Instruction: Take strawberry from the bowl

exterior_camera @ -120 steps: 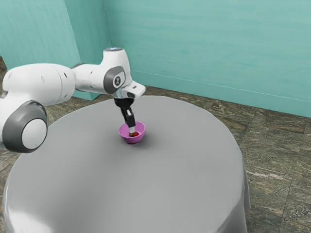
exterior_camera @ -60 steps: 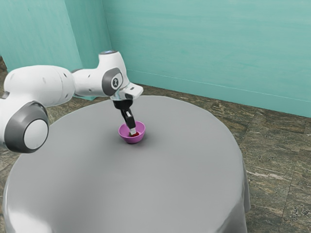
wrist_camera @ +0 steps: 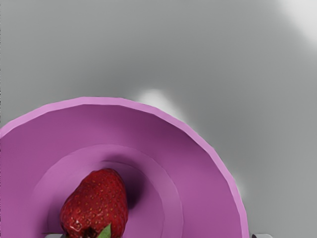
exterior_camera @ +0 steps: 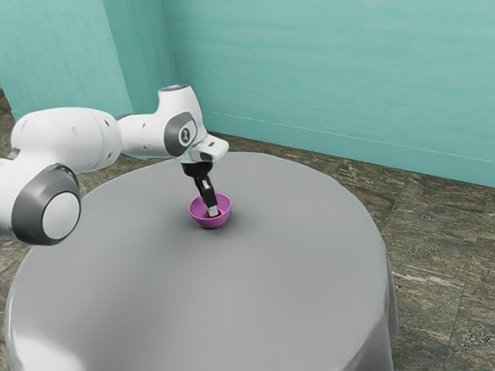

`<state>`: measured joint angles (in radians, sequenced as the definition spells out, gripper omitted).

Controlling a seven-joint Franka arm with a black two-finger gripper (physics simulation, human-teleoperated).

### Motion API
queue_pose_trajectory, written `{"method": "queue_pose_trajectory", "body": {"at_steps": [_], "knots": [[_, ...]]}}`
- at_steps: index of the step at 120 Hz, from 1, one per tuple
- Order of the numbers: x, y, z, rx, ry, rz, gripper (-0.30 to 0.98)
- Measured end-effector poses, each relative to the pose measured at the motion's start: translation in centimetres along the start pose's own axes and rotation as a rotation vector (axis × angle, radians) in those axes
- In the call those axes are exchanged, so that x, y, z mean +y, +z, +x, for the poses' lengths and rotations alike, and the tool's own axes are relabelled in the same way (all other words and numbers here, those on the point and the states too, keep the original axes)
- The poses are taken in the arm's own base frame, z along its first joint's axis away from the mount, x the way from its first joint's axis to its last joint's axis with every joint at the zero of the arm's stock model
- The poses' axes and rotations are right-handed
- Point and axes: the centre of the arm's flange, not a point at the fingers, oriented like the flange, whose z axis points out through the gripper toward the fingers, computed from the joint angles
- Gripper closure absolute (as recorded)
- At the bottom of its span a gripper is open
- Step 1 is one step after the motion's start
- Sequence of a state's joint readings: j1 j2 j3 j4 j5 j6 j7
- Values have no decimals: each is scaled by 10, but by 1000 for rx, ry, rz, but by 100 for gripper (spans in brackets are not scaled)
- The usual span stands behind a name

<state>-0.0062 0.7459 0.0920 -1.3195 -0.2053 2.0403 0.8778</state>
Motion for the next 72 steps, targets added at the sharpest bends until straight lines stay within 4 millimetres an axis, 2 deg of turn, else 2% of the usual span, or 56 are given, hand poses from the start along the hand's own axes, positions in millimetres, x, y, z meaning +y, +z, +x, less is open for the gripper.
{"method": "queue_pose_trajectory", "body": {"at_steps": [26, 48, 72], "knots": [[-4, 6, 1, 7, 4, 10, 23], [-6, 5, 3, 18, 9, 23, 32], [-10, 8, 0, 19, 5, 24, 36]]}}
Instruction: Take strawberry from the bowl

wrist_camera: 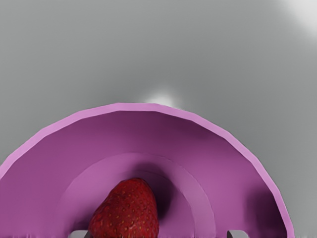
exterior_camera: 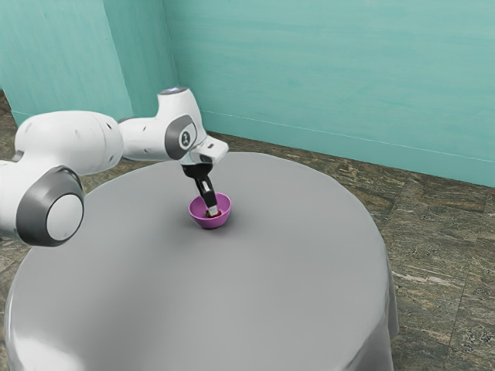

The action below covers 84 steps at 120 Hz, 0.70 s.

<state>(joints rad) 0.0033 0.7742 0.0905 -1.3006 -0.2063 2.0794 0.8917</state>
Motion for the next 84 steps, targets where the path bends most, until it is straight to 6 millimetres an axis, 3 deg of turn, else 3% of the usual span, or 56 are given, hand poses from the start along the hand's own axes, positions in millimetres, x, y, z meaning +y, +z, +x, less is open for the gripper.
{"method": "queue_pose_trajectory", "body": {"at_steps": [84], "knots": [[-13, 17, -7, 10, 5, 13, 38]]}}
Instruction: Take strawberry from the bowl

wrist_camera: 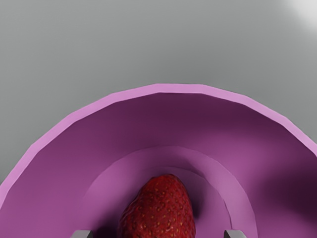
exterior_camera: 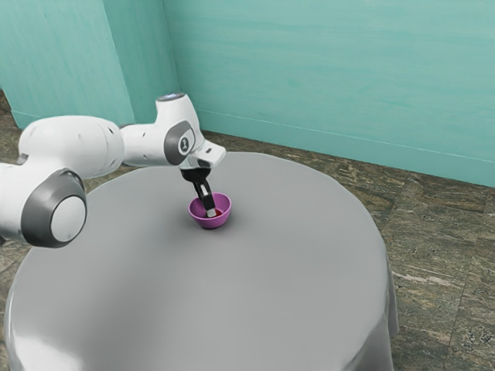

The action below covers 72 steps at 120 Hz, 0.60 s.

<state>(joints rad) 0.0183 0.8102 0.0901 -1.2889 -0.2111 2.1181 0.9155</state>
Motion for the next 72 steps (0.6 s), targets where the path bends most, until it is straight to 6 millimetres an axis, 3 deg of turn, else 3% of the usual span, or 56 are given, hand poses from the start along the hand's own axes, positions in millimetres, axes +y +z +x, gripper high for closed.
{"method": "queue_pose_trajectory", "body": {"at_steps": [39, 72], "knots": [[-2, 9, -2, 7, 0, -10, 38], [-6, 2, 0, 24, 11, 1, 40]]}}
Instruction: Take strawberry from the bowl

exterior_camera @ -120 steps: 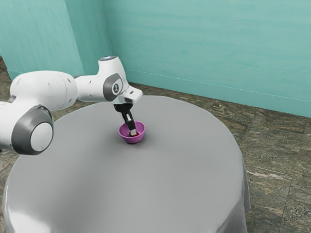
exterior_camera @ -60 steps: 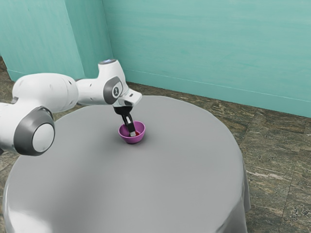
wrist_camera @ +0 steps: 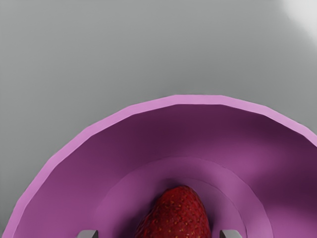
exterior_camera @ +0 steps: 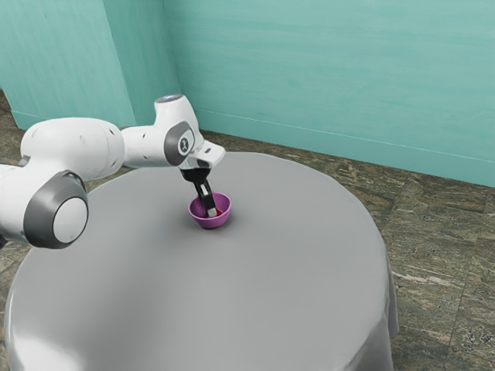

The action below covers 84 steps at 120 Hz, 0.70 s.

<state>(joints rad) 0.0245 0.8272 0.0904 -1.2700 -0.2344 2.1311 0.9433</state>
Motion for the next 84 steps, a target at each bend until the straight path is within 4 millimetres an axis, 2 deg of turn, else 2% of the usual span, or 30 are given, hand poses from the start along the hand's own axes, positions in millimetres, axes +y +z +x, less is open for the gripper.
{"method": "queue_pose_trajectory", "body": {"at_steps": [60, 84], "knots": [[-2, 9, 3, 4, 13, 5, 50], [-2, 7, 3, 6, 19, 17, 64]]}}
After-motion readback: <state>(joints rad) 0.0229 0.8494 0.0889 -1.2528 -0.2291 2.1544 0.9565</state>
